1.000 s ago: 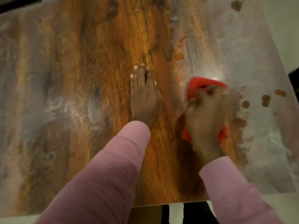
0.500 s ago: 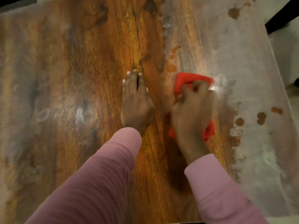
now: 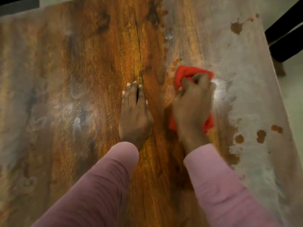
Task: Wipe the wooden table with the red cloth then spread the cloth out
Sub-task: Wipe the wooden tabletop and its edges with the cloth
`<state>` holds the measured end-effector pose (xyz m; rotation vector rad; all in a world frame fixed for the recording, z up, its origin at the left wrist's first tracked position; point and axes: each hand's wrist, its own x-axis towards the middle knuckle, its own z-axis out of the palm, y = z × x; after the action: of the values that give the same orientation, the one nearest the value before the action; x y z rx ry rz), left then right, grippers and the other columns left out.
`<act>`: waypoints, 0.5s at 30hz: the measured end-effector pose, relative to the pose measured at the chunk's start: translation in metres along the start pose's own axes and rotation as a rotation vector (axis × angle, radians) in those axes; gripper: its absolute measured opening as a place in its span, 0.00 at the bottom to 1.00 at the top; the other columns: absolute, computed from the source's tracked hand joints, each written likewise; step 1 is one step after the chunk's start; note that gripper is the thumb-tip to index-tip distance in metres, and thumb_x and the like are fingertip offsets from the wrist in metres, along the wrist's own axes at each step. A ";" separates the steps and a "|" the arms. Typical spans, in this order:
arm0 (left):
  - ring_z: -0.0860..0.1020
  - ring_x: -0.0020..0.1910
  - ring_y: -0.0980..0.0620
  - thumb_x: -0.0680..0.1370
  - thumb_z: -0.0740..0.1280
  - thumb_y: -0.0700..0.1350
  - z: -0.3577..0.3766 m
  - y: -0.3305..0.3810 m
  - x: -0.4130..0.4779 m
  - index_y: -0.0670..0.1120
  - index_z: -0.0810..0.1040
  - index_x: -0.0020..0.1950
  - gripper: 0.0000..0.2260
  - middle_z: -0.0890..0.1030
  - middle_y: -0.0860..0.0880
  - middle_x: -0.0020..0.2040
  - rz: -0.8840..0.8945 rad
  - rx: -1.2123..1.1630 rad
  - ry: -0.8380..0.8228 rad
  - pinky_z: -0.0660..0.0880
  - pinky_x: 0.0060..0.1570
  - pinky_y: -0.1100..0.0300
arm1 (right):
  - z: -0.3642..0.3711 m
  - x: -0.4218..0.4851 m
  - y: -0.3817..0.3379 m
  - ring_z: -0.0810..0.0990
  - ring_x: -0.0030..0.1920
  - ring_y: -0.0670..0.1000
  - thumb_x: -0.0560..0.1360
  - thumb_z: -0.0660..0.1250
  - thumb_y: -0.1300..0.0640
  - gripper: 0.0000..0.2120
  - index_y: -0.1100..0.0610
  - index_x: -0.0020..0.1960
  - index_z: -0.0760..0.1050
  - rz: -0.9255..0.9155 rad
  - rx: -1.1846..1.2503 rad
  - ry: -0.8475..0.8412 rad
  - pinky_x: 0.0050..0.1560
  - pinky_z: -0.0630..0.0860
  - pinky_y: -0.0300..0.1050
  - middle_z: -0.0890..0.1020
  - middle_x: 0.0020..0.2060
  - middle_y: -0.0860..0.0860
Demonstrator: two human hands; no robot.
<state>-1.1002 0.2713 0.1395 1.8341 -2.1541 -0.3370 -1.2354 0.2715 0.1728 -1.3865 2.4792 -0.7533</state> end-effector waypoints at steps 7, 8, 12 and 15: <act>0.51 0.77 0.45 0.82 0.52 0.43 -0.004 0.001 -0.001 0.39 0.59 0.76 0.22 0.58 0.42 0.77 0.005 -0.002 -0.017 0.47 0.75 0.51 | 0.003 0.014 0.009 0.70 0.58 0.59 0.73 0.63 0.59 0.11 0.54 0.52 0.81 -0.278 -0.047 -0.136 0.53 0.74 0.53 0.75 0.55 0.53; 0.51 0.77 0.45 0.82 0.52 0.43 -0.004 0.001 -0.002 0.39 0.59 0.75 0.22 0.58 0.42 0.77 0.003 0.003 -0.011 0.47 0.75 0.51 | 0.002 0.027 0.012 0.70 0.57 0.59 0.72 0.64 0.60 0.11 0.55 0.52 0.81 -0.175 -0.046 -0.083 0.54 0.74 0.54 0.75 0.55 0.53; 0.53 0.76 0.43 0.81 0.55 0.41 -0.003 0.002 -0.001 0.37 0.61 0.75 0.21 0.60 0.40 0.76 0.007 0.012 0.015 0.47 0.75 0.51 | 0.010 0.040 -0.006 0.70 0.55 0.58 0.72 0.63 0.61 0.10 0.55 0.49 0.81 0.065 -0.025 0.039 0.54 0.72 0.52 0.74 0.54 0.53; 0.54 0.76 0.42 0.81 0.57 0.40 -0.003 0.001 0.000 0.37 0.62 0.74 0.22 0.61 0.39 0.76 0.021 -0.003 -0.002 0.47 0.75 0.51 | 0.019 0.014 -0.025 0.70 0.56 0.57 0.72 0.60 0.58 0.13 0.54 0.51 0.81 -0.126 0.029 -0.090 0.55 0.72 0.52 0.74 0.55 0.53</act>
<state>-1.0996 0.2713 0.1425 1.8093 -2.1712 -0.3368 -1.2170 0.2424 0.1713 -1.5425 2.3221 -0.7309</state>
